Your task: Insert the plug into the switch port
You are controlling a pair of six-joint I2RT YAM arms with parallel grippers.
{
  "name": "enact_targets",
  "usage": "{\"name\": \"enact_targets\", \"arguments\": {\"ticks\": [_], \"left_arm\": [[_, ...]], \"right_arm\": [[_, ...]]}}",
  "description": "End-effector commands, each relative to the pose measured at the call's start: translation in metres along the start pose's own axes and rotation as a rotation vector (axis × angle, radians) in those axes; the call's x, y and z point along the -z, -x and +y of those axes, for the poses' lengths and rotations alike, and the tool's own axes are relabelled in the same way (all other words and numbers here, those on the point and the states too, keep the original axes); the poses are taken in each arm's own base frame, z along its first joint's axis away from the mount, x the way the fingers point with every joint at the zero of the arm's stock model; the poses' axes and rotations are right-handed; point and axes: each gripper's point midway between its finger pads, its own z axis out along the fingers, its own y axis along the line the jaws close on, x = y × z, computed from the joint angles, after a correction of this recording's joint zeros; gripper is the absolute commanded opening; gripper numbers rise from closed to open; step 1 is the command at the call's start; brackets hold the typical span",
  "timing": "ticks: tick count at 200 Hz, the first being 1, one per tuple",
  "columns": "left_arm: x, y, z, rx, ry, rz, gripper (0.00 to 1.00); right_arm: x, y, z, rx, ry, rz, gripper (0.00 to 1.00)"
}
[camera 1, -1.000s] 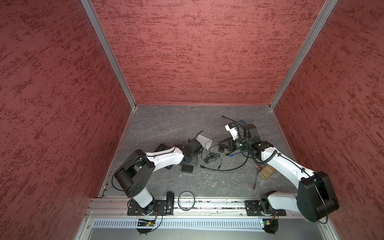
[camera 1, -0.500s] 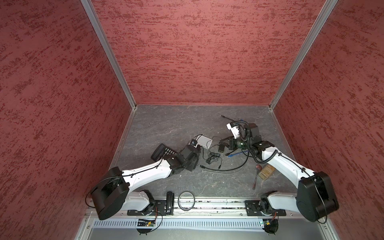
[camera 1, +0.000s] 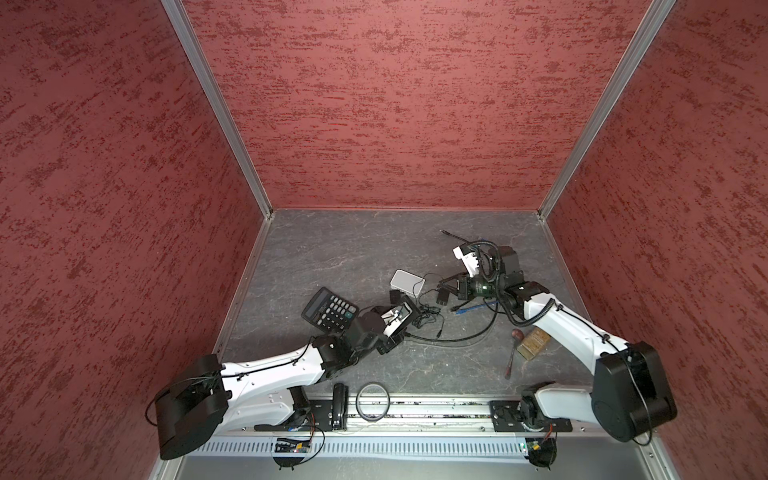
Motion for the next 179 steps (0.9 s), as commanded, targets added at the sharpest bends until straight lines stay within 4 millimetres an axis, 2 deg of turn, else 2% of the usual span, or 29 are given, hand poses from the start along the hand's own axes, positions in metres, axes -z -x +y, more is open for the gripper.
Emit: {"name": "enact_targets", "arguments": {"ticks": [1,31,45,115,179], "left_arm": [[0.003,0.038,-0.004,-0.143,0.004,-0.186,0.00],[-0.004,0.037,-0.009,-0.248,-0.001,-0.207,0.00],[-0.005,0.045,-0.007,-0.269,0.020,-0.255,0.00],[-0.009,0.050,-0.003,-0.253,0.015,-0.310,0.00],[-0.017,0.051,-0.004,-0.240,0.013,-0.306,0.00]], "right_arm": [[0.009,0.001,0.018,0.020,0.071,-0.014,0.08],[0.015,-0.005,0.027,0.025,0.100,-0.015,0.08],[0.018,-0.007,0.033,0.026,0.125,-0.022,0.08],[0.027,-0.021,0.050,0.016,0.231,-0.045,0.09],[0.036,-0.012,0.068,0.033,0.307,-0.095,0.09]]}}
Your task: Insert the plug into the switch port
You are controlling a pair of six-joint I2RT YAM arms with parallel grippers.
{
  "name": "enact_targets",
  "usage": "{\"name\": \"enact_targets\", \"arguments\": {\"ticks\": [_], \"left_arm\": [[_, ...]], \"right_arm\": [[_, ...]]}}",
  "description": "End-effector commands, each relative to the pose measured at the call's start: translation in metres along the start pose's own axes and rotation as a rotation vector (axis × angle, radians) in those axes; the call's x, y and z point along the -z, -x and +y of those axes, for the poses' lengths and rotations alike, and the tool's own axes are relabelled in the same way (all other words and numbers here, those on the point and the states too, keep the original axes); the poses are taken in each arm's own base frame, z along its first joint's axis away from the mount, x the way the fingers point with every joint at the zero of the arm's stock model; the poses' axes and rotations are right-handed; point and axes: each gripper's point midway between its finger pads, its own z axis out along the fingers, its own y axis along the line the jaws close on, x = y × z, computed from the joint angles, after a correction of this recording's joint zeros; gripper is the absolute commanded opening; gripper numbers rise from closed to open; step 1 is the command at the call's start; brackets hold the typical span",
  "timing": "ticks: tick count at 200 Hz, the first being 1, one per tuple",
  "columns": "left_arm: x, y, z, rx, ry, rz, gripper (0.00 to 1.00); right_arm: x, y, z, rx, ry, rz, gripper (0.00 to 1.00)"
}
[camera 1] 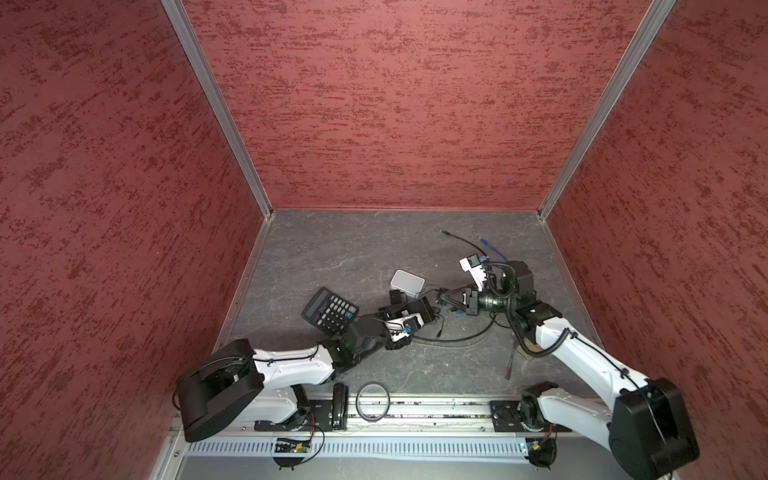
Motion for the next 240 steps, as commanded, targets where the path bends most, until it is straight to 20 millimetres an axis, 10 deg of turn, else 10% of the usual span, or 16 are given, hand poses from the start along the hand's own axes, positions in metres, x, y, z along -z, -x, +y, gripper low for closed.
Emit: {"name": "enact_targets", "arguments": {"ticks": [1,240], "left_arm": [[-0.003,0.023,0.013,0.011,0.040,-0.079,0.00],[-0.017,0.044,0.021,0.058,0.036,-0.135,0.00]], "right_arm": [[0.004,0.009,0.017,0.036,0.066,-0.033,0.09],[-0.007,-0.010,-0.010,-0.025,0.012,-0.009,0.09]]}}
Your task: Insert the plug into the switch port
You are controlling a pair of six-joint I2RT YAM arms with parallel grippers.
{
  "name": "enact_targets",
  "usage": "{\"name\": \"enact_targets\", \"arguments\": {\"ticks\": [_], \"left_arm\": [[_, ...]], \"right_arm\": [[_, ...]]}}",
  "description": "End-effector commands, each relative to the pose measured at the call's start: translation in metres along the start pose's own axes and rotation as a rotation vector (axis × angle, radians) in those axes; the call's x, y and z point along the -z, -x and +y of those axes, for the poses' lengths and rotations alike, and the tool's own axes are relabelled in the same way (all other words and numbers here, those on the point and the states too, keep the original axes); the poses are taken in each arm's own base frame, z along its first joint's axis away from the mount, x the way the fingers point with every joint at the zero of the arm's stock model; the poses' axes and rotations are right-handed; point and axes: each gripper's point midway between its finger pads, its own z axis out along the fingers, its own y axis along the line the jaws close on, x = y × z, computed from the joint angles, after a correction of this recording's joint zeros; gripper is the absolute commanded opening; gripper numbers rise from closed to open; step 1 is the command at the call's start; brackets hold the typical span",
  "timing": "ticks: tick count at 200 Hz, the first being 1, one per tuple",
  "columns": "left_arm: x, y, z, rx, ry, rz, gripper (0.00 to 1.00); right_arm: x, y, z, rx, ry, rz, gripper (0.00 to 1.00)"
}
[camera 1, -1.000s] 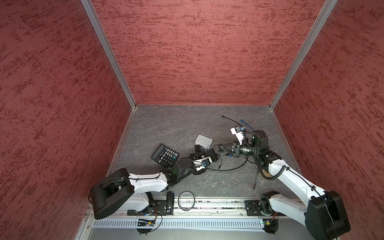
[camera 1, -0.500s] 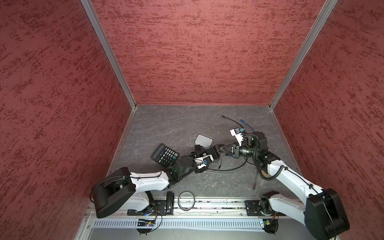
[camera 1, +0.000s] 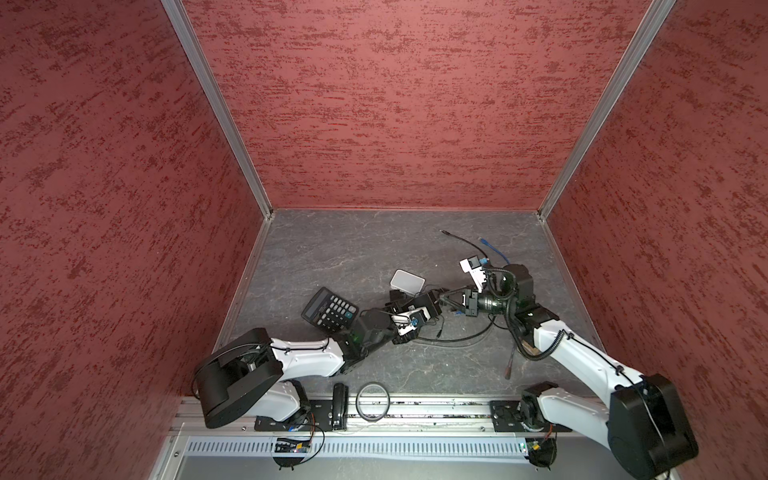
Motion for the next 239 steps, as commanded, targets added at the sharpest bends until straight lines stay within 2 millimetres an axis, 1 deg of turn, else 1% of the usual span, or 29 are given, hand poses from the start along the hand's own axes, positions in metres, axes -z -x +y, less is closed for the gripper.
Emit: {"name": "enact_targets", "arguments": {"ticks": [1,29,64,89,121,138,151,165,189,215,239], "left_arm": [[0.003,0.035,0.017,0.028,0.041,-0.113,0.00],[0.004,0.038,0.018,0.032,0.039,-0.123,0.00],[0.006,0.048,0.019,0.044,0.034,-0.163,0.00],[0.006,0.055,0.020,0.047,0.030,-0.184,0.00],[0.003,0.061,0.024,0.079,0.038,-0.202,0.00],[0.002,0.068,0.033,0.129,0.068,-0.217,0.00],[0.003,0.078,0.039,0.173,0.086,-0.247,0.00],[0.004,0.088,0.041,0.184,0.088,-0.281,0.00],[0.005,0.100,0.038,0.142,0.078,-0.313,0.00],[0.002,0.103,0.032,0.067,0.051,-0.307,0.00],[0.003,0.111,0.037,0.043,0.073,-0.336,0.00]], "right_arm": [[-0.002,-0.003,-0.005,0.004,-0.011,0.000,0.09],[-0.004,-0.001,-0.007,0.001,-0.016,-0.002,0.09],[-0.005,0.000,-0.016,-0.005,-0.057,-0.004,0.09],[-0.005,0.002,-0.015,-0.003,-0.052,-0.011,0.09],[-0.004,0.007,-0.007,0.013,-0.031,-0.026,0.09],[-0.003,0.008,-0.008,0.018,-0.046,-0.030,0.09],[-0.003,0.007,-0.009,0.018,-0.053,-0.025,0.09],[-0.003,0.005,-0.010,0.016,-0.058,-0.018,0.09],[-0.005,0.003,-0.011,0.015,-0.068,0.003,0.08],[-0.006,0.004,-0.011,0.022,-0.094,0.029,0.08],[-0.006,0.004,-0.009,0.023,-0.092,0.037,0.08]]}}
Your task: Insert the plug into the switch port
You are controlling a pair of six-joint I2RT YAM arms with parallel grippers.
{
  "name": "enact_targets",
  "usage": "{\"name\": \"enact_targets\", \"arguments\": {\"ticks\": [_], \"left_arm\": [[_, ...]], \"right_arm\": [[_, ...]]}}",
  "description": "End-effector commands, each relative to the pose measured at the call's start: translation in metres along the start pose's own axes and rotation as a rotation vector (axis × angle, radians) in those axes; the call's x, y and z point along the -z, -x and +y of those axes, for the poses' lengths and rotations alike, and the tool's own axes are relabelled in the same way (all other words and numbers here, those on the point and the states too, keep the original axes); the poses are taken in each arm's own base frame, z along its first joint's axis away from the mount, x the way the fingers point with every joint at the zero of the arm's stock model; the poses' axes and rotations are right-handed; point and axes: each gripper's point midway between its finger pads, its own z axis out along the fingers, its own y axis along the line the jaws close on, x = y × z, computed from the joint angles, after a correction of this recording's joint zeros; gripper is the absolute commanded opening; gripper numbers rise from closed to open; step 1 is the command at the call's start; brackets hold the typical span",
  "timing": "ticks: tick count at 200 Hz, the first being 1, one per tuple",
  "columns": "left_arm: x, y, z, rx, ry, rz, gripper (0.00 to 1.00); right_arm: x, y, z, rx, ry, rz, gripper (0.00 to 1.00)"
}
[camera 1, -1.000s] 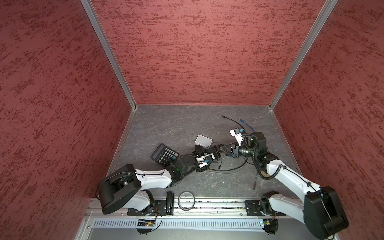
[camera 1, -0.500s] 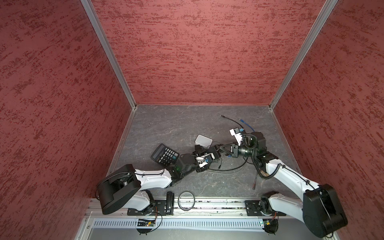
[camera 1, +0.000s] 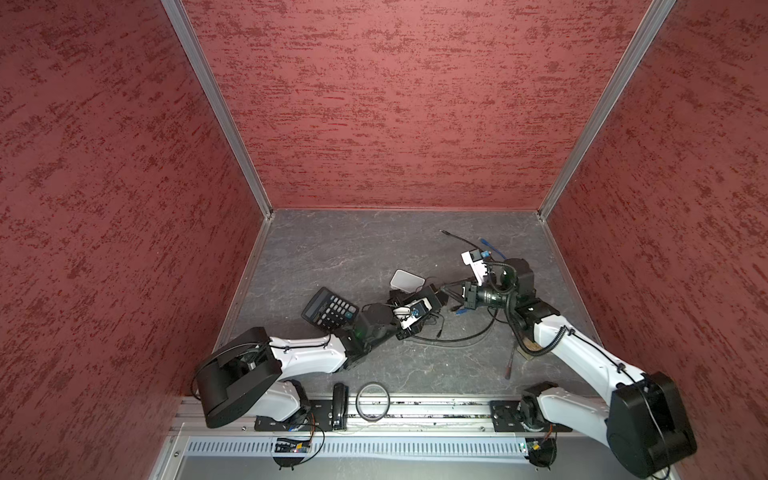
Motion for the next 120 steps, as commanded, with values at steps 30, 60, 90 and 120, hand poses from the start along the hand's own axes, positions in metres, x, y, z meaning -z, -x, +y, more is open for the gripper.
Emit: {"name": "enact_targets", "arguments": {"ticks": [30,60,90,120], "left_arm": [[0.005,0.107,0.022,-0.036,0.046,-0.356,0.00],[0.005,0.126,0.028,-0.011,0.062,-0.430,0.00],[0.007,0.140,0.030,-0.007,0.070,-0.496,0.00],[0.013,0.149,0.029,-0.015,0.069,-0.546,0.00]], "right_arm": [[-0.007,-0.024,-0.003,-0.056,-0.020,0.090,0.08],[-0.011,-0.027,-0.003,-0.059,-0.018,0.091,0.08],[-0.014,-0.028,-0.001,-0.066,-0.002,0.085,0.08],[-0.013,-0.029,-0.001,-0.067,-0.005,0.078,0.08]]}}
